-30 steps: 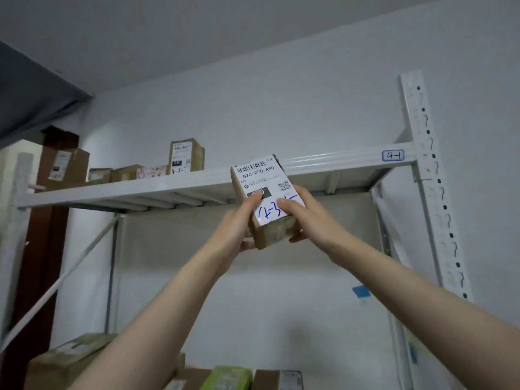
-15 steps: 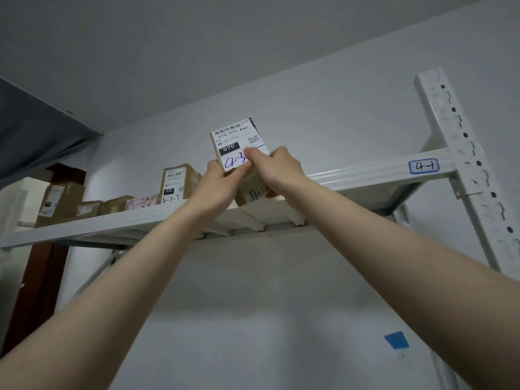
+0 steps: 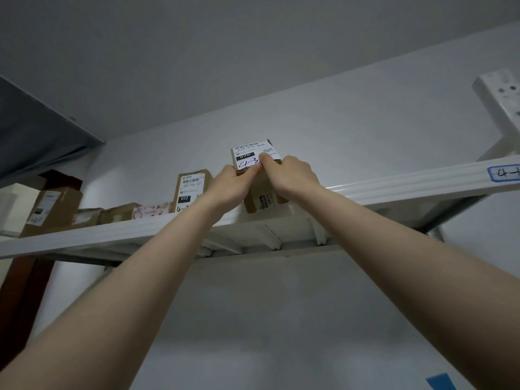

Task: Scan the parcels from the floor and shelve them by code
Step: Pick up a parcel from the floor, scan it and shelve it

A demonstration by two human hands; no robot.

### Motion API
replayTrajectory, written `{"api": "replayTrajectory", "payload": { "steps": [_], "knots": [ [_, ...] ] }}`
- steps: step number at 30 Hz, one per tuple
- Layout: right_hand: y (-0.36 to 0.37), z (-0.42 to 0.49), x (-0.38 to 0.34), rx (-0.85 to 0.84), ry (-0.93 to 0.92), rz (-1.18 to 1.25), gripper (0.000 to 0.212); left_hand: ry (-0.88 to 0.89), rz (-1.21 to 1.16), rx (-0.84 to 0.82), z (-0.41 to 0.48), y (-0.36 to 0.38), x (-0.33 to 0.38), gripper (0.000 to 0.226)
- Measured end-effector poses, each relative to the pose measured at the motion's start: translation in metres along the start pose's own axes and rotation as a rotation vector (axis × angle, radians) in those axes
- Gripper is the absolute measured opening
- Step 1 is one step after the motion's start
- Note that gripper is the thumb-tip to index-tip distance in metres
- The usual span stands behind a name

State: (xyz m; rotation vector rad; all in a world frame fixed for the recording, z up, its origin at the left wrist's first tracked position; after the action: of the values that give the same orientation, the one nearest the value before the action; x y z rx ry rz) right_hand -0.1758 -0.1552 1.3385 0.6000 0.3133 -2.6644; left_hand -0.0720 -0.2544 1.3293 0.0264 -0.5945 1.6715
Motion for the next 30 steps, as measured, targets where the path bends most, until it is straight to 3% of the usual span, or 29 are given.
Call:
{"api": "replayTrajectory", "payload": {
  "steps": [4, 5, 10, 14, 17, 21, 26, 28, 30],
  "knots": [
    [0.022, 0.009, 0.001, 0.041, -0.029, -0.082, 0.063, 0.001, 0.030, -0.014, 0.011, -0.003, -0.026, 0.099],
    [0.026, 0.011, 0.001, 0.060, -0.037, -0.097, 0.064, 0.006, 0.021, -0.003, 0.015, -0.005, -0.032, 0.103],
    [0.049, 0.028, -0.006, 0.088, -0.071, -0.155, 0.064, -0.004, -0.062, 0.074, 0.036, -0.016, -0.055, 0.076],
    [0.071, 0.040, 0.000, 0.051, -0.038, -0.243, 0.025, 0.029, 0.109, 0.126, 0.051, -0.017, -0.071, 0.056],
    [0.085, 0.045, 0.008, 0.008, -0.001, -0.341, 0.012, 0.042, 0.166, 0.107, 0.060, -0.014, -0.082, 0.045],
    [0.097, 0.049, 0.018, -0.028, -0.003, -0.410, 0.016, 0.053, 0.246, 0.162, 0.065, -0.013, -0.095, 0.021],
    [0.105, 0.049, 0.018, 0.052, -0.111, -0.450, 0.036, 0.044, 0.262, 0.345, 0.064, -0.015, -0.109, 0.016],
    [0.111, 0.050, 0.014, 0.032, -0.157, -0.447, 0.038, 0.037, 0.296, 0.375, 0.063, -0.014, -0.110, 0.007],
    [0.118, 0.051, 0.013, -0.010, -0.145, -0.479, 0.040, 0.026, 0.355, 0.363, 0.063, -0.009, -0.110, 0.012]
  ]
}}
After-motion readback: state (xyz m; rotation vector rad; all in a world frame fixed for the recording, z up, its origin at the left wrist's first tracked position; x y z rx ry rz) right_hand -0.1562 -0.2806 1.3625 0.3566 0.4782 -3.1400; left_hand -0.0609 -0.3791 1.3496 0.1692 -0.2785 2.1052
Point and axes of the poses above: each hand's wrist, its own z-axis towards the middle knuckle, its own y-axis out of the palm, x = y × z, the point moved 7 cm from there along z, towards the middle knuckle, and after that the axes turned 13 degrees about z, right-handed, at the moved point
